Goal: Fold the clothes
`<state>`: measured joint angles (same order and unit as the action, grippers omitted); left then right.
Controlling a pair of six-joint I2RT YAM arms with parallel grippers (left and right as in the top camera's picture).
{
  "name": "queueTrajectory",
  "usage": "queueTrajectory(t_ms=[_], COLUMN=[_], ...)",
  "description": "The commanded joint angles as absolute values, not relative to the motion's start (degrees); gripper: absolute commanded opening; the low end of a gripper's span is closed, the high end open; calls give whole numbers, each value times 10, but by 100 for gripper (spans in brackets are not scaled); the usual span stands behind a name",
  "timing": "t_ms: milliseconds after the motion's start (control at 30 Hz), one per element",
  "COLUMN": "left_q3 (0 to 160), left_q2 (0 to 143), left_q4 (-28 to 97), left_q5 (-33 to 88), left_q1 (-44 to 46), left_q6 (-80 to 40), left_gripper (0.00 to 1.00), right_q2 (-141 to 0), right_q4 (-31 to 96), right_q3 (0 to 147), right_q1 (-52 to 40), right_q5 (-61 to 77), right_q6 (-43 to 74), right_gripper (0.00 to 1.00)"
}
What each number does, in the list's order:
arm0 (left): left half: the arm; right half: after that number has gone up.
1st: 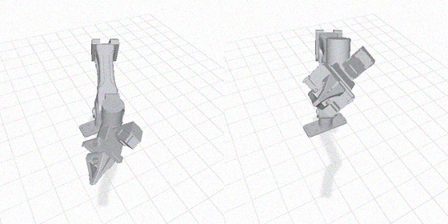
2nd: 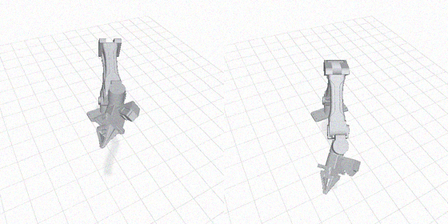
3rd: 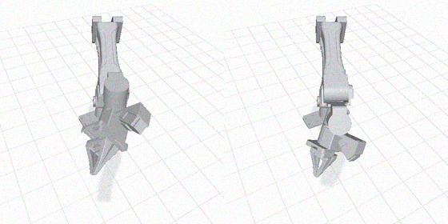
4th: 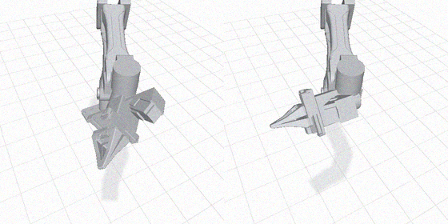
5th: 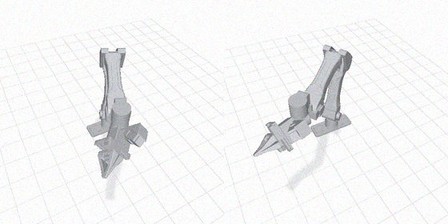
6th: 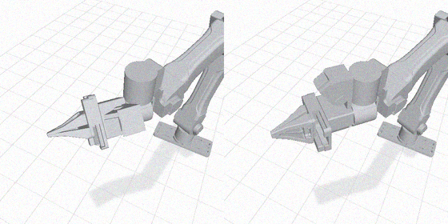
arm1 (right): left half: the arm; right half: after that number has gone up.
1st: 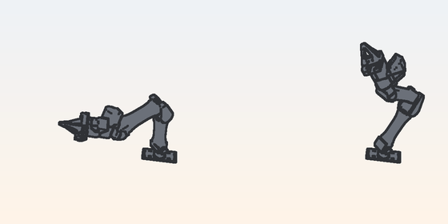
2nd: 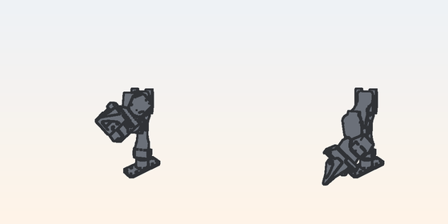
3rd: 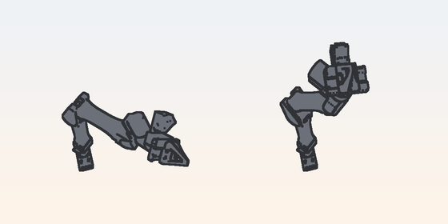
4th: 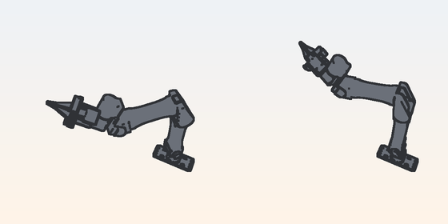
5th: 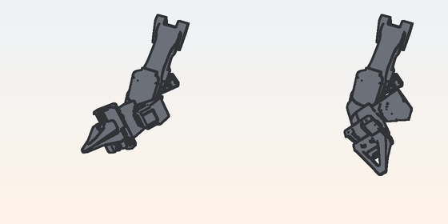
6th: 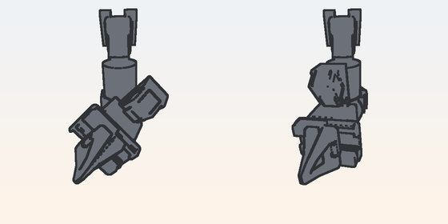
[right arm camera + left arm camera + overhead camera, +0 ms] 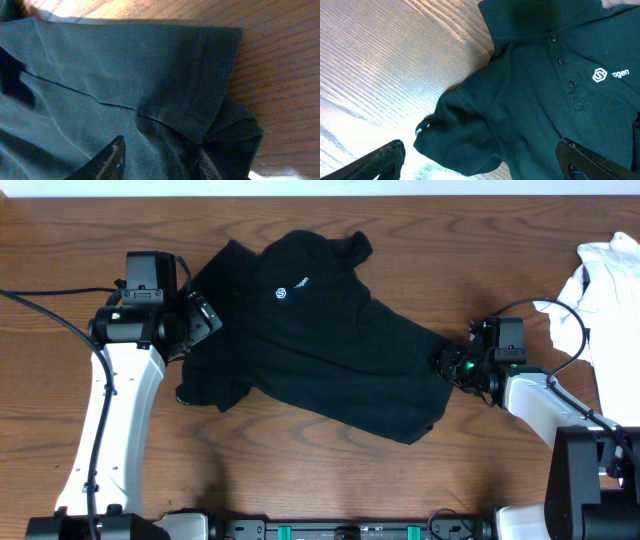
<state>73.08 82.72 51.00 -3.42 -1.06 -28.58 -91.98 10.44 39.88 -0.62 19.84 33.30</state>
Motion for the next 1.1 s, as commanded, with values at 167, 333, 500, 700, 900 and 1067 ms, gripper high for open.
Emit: queueTrajectory(t_ms=[167, 333, 500, 700, 900, 1067], left_q3=[730, 730, 730, 730, 730, 730], left_q2=[823, 823, 823, 823, 823, 823], left_q4=[512, 512, 512, 512, 512, 512], left_q5=[-41, -41, -41, -41, -41, -41], left_q1=[-12, -12, -12, -12, -12, -12], left_q6=[-293, -293, -293, -293, -293, -293], left_gripper=[98, 98, 98, 98, 98, 98], right_q2=[-924, -924, -919, -913, -913, -913], right_q4=[104, 101, 128, 186, 199, 204], right_q3=[396, 401, 422, 454, 457, 458], right_q1=[-11, -11, -11, -11, -11, -12], right_q5=[208, 209, 208, 208, 208, 216], right_q6=[321, 316, 288, 238, 209, 209], right_gripper=[17, 7, 5, 23, 25, 26])
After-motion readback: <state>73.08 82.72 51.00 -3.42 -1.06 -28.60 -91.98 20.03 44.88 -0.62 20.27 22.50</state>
